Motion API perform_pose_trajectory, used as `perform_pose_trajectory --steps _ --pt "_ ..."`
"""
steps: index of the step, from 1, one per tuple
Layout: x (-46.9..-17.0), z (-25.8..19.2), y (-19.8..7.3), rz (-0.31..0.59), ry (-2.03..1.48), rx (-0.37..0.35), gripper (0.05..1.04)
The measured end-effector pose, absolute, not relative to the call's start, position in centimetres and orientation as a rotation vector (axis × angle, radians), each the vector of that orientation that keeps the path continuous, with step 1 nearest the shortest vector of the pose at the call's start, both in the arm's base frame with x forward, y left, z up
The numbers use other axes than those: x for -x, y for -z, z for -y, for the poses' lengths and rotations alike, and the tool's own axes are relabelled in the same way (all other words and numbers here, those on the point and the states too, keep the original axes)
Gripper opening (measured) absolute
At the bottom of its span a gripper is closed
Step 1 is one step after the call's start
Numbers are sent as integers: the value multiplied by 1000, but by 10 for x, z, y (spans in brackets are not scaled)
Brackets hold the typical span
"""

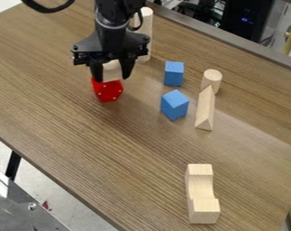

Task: Place the white block on top of the red hexagon

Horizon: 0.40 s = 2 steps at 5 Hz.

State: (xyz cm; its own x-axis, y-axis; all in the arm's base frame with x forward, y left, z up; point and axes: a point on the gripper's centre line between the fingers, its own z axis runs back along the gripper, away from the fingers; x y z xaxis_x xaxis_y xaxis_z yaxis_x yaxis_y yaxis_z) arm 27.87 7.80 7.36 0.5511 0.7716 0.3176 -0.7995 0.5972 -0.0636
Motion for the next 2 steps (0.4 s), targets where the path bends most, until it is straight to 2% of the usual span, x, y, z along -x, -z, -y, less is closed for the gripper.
perform_pose_trajectory --steps 2 --pt "-272 -70 -91 359 -900 -63 575"
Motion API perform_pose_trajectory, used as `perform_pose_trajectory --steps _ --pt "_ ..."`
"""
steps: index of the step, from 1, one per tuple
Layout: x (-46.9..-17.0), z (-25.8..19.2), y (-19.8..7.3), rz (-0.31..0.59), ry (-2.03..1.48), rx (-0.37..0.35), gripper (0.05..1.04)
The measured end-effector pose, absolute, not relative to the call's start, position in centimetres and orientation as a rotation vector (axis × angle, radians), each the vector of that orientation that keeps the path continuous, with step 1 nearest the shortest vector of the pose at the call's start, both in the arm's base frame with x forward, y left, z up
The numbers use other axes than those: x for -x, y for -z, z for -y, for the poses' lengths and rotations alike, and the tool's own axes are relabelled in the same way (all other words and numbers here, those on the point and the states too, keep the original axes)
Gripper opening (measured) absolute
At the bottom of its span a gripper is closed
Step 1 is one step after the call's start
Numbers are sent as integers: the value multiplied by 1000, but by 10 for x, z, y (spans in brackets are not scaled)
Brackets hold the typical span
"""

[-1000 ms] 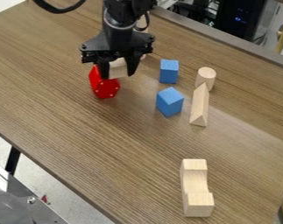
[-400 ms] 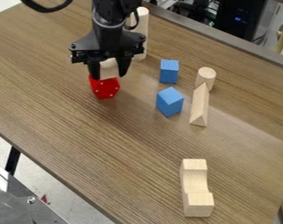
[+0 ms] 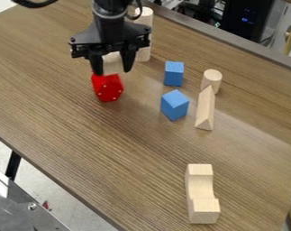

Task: Place the white block on top of the red hexagon

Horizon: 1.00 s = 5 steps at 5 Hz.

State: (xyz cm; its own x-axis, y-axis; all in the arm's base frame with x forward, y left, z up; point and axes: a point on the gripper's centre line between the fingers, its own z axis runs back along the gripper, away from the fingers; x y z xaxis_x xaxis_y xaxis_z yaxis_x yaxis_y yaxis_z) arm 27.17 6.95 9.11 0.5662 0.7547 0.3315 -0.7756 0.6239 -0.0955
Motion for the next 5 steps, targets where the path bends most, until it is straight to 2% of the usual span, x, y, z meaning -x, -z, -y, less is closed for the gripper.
perform_pose_trajectory --steps 2,5 --pt "-270 -72 -87 368 -887 -100 575" --pt "-267 -73 -67 304 -885 -143 575"
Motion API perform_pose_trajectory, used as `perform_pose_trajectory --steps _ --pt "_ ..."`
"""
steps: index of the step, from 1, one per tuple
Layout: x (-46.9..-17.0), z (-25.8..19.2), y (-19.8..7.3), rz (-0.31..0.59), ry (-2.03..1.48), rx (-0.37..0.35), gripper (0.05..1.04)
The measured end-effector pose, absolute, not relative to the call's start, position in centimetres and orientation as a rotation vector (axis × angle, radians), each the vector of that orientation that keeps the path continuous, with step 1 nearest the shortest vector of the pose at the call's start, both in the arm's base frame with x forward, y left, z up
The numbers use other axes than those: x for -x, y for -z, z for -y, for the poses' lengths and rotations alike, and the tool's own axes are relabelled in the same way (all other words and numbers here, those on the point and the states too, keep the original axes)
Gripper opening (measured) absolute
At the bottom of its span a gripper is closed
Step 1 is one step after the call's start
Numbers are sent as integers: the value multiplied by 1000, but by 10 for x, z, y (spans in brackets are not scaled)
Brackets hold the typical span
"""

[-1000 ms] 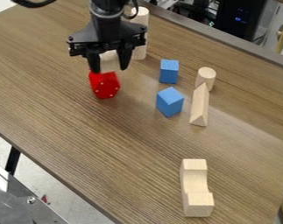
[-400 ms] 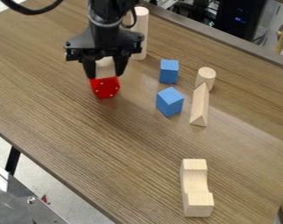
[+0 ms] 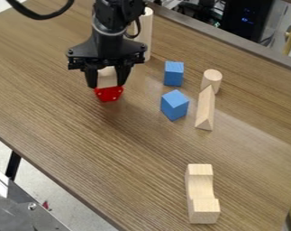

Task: Place the white block on top of the red hexagon

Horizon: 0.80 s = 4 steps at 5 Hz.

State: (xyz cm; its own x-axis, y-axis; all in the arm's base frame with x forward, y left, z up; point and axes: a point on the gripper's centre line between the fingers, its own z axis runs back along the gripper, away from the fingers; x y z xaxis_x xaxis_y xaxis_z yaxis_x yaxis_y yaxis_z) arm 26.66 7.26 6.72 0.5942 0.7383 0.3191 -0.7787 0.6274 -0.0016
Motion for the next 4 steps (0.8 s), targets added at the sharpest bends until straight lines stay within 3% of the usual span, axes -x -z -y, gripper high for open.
perform_pose_trajectory --steps 4 --pt "-281 -71 -63 283 -897 -138 575"
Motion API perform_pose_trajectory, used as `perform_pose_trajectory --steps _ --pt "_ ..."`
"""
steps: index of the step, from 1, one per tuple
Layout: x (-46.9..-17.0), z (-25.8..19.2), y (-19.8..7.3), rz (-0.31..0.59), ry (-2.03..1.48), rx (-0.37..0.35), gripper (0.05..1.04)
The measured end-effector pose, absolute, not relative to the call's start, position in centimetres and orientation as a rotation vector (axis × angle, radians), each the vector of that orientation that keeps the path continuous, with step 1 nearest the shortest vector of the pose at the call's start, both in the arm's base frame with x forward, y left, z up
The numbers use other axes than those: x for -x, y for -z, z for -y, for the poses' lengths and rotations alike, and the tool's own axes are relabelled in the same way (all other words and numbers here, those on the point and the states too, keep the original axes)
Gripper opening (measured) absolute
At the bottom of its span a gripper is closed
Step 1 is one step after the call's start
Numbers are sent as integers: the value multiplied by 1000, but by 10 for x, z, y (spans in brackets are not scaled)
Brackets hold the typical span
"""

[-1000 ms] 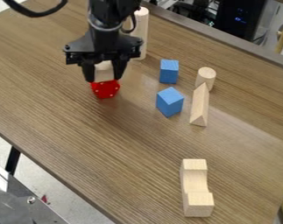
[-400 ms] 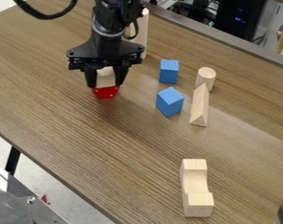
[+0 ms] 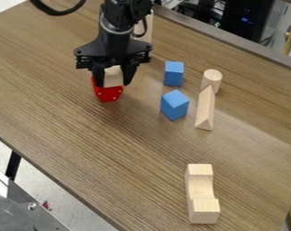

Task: Place the white block on top of the red hexagon

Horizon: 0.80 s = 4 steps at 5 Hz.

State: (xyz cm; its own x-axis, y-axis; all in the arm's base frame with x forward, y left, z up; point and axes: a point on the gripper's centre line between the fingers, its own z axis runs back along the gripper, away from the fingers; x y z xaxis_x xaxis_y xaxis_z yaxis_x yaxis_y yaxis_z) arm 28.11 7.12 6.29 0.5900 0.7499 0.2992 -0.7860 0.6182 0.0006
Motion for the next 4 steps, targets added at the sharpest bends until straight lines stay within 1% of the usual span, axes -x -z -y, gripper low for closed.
perform_pose_trajectory --steps 1,2,3,4 --pt "-285 -72 -59 274 -901 -146 618" --pt "-286 -73 -53 244 -904 -163 809" --pt "-286 -74 -50 243 -903 -169 999" --pt "-286 -74 -50 242 -905 -169 1000"
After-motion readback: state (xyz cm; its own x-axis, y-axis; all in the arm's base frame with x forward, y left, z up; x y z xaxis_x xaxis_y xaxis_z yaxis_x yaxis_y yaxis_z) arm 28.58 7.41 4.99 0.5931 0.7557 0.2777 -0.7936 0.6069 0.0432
